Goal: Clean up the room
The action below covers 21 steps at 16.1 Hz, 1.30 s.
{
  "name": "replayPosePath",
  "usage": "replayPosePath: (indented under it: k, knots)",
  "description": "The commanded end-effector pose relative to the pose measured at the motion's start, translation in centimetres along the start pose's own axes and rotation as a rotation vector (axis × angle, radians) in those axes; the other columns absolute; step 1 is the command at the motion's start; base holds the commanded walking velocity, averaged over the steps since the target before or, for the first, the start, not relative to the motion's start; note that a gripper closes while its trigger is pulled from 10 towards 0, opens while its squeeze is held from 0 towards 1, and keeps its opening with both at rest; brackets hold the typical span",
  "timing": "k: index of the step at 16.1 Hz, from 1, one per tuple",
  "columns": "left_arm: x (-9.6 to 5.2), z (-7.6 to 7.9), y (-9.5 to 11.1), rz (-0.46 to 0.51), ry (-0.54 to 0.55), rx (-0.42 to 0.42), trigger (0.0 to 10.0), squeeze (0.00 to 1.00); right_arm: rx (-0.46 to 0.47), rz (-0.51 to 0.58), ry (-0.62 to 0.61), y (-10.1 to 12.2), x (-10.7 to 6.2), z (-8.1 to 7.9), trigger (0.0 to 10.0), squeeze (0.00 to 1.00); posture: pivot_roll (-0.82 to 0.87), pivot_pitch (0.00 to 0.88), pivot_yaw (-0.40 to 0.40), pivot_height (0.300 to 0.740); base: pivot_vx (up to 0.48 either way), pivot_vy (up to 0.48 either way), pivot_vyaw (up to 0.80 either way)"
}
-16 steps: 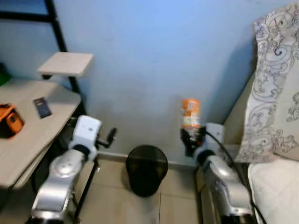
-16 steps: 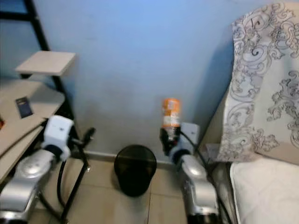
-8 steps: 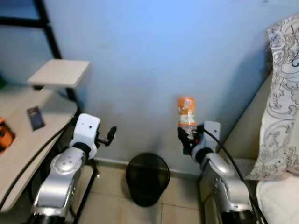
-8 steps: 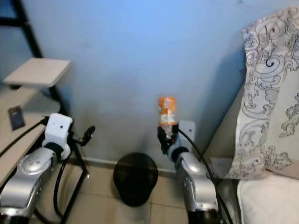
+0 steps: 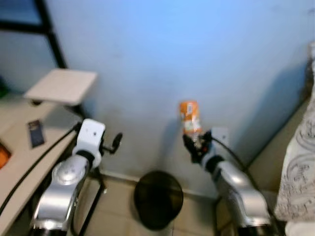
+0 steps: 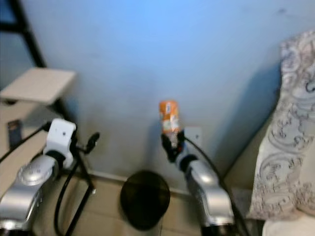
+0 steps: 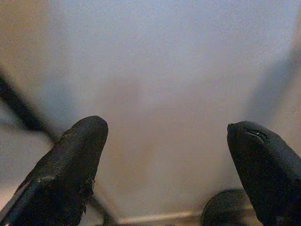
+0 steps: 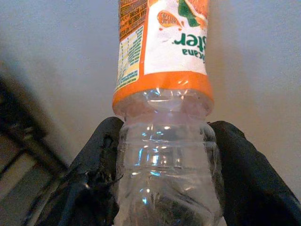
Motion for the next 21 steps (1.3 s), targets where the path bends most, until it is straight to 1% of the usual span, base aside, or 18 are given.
replayPosePath:
  k: [1,2,3,4,5,6,7,8,10,12,13,14,15,18,19,20,21]
  knots:
    - [-0.1,1.1,-0.2,-0.008,-0.038,-0.007,10.0,0.00,0.007,-0.011,-0.014,-0.3,-0.5,0.8,10.0,0.00,0.15,0.000,-0.004,0.740,0.300,0.000,0.00]
    - [-0.2,1.4,-0.4,-0.014,-0.055,-0.007,10.0,0.00,0.005,-0.011,-0.005,-0.4,-0.5,0.9,10.0,0.00,0.15,0.000,0.000,0.740,0.000,0.000,0.00]
    - [-0.4,2.3,-1.7,-0.064,-0.147,0.032,10.0,0.00,-0.075,-0.047,0.039,-1.5,0.0,1.0,10.0,0.00,0.14,0.000,0.009,0.740,0.000,0.000,0.00]
    - [-0.4,2.7,-2.2,-0.081,-0.192,0.058,10.0,0.00,-0.103,-0.073,0.060,-2.0,0.3,1.0,10.0,0.00,0.14,0.000,0.010,0.740,0.000,0.000,0.00]
    - [-0.8,3.5,-2.8,-0.107,-0.289,0.108,10.0,0.00,-0.170,-0.123,0.097,-2.8,0.8,1.0,10.0,0.00,0.14,0.000,0.013,0.740,0.000,0.000,0.00]
    - [-1.2,4.1,-3.2,-0.130,-0.373,0.151,10.0,0.00,-0.206,-0.155,0.140,-3.5,1.3,0.8,10.0,0.00,0.14,0.000,0.019,0.740,0.000,0.000,0.00]
    - [-1.6,4.5,-4.0,-0.170,-0.472,0.214,10.0,0.00,-0.251,-0.208,0.178,-4.8,2.2,0.7,10.0,0.00,0.14,0.000,0.021,0.740,0.000,0.000,0.00]
    - [-1.8,4.5,-4.3,-0.188,-0.515,0.260,10.0,0.00,-0.268,-0.243,0.200,-5.7,2.5,0.4,10.0,0.00,0.14,0.000,0.026,0.740,0.000,0.000,0.00]
    - [-2.0,4.6,-4.6,-0.212,-0.584,0.335,10.0,0.00,-0.320,-0.315,0.208,-7.4,3.3,-0.1,10.0,0.00,0.14,0.000,0.030,0.740,0.000,0.000,0.00]
    - [-1.9,4.7,-4.2,-0.215,-0.647,0.372,10.0,0.00,-0.355,-0.388,0.162,-9.0,4.2,-0.4,10.0,0.00,0.15,0.000,0.030,0.740,0.000,0.000,0.00]
    - [-2.0,4.8,-4.3,-0.221,-0.676,0.418,10.0,0.00,-0.372,-0.404,0.136,-9.4,4.5,-0.5,10.0,0.00,0.16,0.000,0.026,0.740,0.000,0.000,0.00]
    - [-2.0,4.8,-4.3,-0.221,-0.679,0.422,10.0,0.00,-0.373,-0.404,0.136,-9.4,4.5,-0.5,10.0,0.00,0.16,0.000,0.026,0.740,0.000,0.000,0.00]
    - [-1.9,4.8,-4.1,-0.216,-0.679,0.420,10.0,0.00,-0.373,-0.417,0.140,-9.7,4.6,-1.0,10.0,0.00,0.16,0.000,0.022,0.740,0.000,0.000,0.00]
    - [-2.0,4.9,-4.0,-0.212,-0.688,0.418,10.0,0.00,-0.398,-0.437,0.151,-10.2,4.7,-1.6,10.0,0.00,0.16,0.000,0.021,0.740,0.000,0.000,0.00]
    - [-1.9,4.9,-4.0,-0.213,-0.696,0.422,10.0,0.00,-0.400,-0.445,0.156,-10.4,4.8,-1.9,10.0,0.47,0.16,0.000,0.024,0.740,0.000,0.000,0.00]
    - [-1.9,4.9,-4.0,-0.214,-0.698,0.423,10.0,0.00,-0.400,-0.445,0.164,-10.5,4.8,-2.1,10.0,0.84,0.16,0.000,0.024,0.740,0.000,0.000,0.00]
    - [-1.9,4.8,-4.0,-0.214,-0.698,0.424,10.0,0.00,-0.401,-0.446,0.171,-10.5,4.8,-2.3,10.0,1.00,0.16,0.000,0.024,0.740,0.000,0.000,0.00]
Point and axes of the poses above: a point about 5 cm out from each wrist's last joint towards the gripper, its own x axis pointing out of the wrist towards the gripper, its own y axis along the axis of the wrist's last joint, z = x × y, the point moved 6 cm from there along x, pointing out of the wrist towards the gripper, and after that the axes turned 6 degrees about -x, right-handed, at the moved point
